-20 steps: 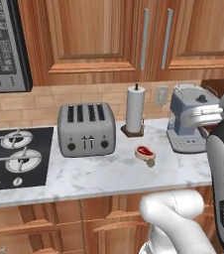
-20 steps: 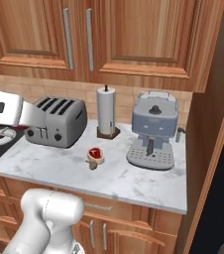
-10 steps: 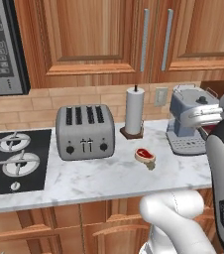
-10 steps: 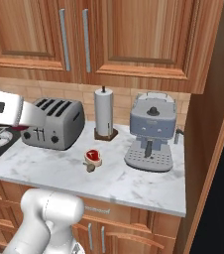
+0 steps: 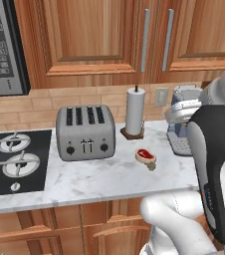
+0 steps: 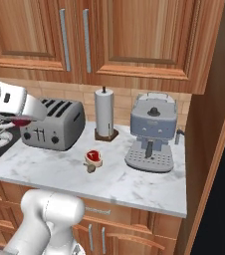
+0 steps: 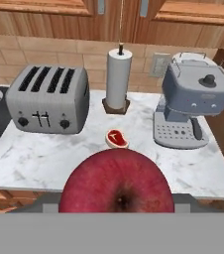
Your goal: Open the fridge, remove the apple, garlic, and steak, and place them on any counter.
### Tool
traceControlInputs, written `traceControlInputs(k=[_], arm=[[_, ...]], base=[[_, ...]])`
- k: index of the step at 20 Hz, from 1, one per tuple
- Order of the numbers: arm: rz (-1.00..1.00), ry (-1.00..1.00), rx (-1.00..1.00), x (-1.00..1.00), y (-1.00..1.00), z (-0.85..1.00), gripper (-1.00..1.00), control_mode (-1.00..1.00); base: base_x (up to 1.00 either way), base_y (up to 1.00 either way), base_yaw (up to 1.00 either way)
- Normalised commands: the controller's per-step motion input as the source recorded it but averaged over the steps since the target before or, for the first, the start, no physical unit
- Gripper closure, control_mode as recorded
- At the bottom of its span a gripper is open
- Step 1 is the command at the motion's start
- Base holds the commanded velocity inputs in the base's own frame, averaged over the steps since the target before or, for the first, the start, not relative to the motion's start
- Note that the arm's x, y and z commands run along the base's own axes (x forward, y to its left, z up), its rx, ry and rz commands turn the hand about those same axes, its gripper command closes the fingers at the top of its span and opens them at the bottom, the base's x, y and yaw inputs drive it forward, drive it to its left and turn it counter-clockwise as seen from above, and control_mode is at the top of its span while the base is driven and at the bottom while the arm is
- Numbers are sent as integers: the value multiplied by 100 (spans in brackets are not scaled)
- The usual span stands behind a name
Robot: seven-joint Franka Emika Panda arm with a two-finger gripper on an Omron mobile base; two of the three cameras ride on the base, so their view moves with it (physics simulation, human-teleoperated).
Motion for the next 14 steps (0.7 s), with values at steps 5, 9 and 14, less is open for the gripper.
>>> traceControlInputs(k=[5, 9, 14], arm=[[8, 14, 0, 33, 40, -37, 100, -100], [6, 10, 0, 22, 16, -56, 100, -100], [5, 1, 0, 29, 18, -82, 100, -100]], base=[[0, 0, 0], [0, 0, 0], [0, 0, 0]])
